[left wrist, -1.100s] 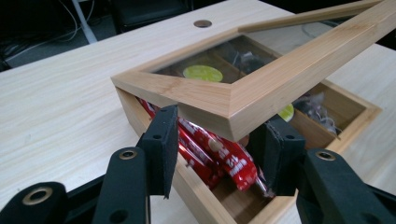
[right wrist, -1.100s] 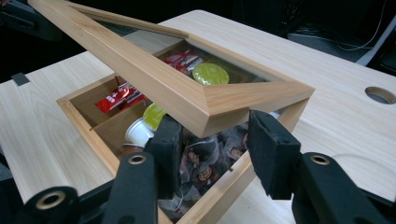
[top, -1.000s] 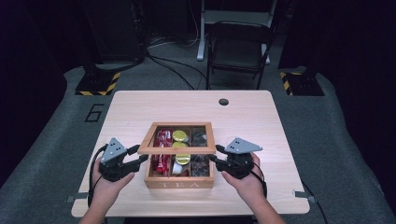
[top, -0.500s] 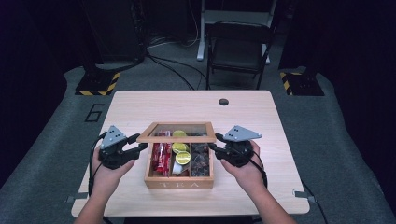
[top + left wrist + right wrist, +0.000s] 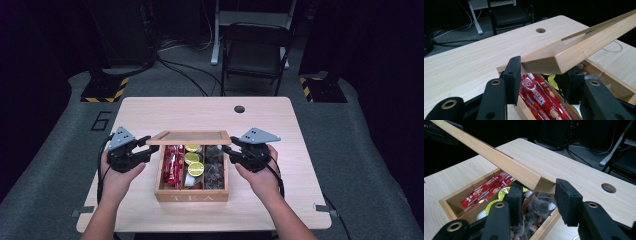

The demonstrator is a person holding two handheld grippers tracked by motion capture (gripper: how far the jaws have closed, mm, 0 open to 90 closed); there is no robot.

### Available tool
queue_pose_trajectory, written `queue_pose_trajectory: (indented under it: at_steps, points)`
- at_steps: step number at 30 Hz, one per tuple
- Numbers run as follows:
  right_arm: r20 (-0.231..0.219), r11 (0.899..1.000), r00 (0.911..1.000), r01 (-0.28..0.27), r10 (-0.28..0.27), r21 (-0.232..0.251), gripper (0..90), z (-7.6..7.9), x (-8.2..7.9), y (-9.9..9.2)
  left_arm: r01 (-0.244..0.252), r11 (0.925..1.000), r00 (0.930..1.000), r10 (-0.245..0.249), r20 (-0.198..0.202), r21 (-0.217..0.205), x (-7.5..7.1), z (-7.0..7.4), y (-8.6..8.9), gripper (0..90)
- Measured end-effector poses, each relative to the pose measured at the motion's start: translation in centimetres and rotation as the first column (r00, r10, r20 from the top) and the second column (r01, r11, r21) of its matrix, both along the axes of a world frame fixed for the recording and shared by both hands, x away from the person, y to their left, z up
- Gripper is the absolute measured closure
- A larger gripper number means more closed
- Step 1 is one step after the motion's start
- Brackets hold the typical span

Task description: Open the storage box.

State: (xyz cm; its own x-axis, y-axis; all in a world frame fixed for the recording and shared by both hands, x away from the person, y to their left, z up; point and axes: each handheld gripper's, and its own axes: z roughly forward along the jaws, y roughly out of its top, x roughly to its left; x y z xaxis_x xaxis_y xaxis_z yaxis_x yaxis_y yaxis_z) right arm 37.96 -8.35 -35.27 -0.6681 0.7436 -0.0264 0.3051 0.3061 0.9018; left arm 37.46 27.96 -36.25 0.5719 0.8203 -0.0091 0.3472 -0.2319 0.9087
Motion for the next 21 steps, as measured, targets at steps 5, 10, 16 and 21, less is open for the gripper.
queue_pose_trajectory:
  at_steps: [5, 10, 16, 21]
  points:
    - [-0.005, 1.000, 0.9999, 0.010, -0.010, -0.012, 58.4, 0.0, 0.4, 0.3, 0.005, 0.9999, 0.9999, -0.004, 0.014, -0.015, 0.1, -0.2, 0.1, 55.9]
    - [-0.014, 1.000, 0.9997, 0.020, -0.019, 0.004, 57.6, 0.0, 0.6, 0.3, 0.017, 0.9997, 0.9997, -0.016, 0.016, -0.018, 0.3, -0.1, 0.2, 55.7]
    - [-0.019, 0.999, 0.9993, 0.031, -0.031, 0.037, 53.0, -0.4, 0.3, 0.2, 0.015, 0.9994, 0.9998, -0.014, 0.014, -0.032, 0.5, -0.1, 0.2, 55.5]
    - [-0.027, 0.997, 0.9983, 0.054, -0.053, 0.056, 51.7, -0.8, -0.6, -0.5, 0.017, 0.9993, 0.9998, -0.017, 0.010, -0.032, 0.5, 0.0, 0.3, 55.4]
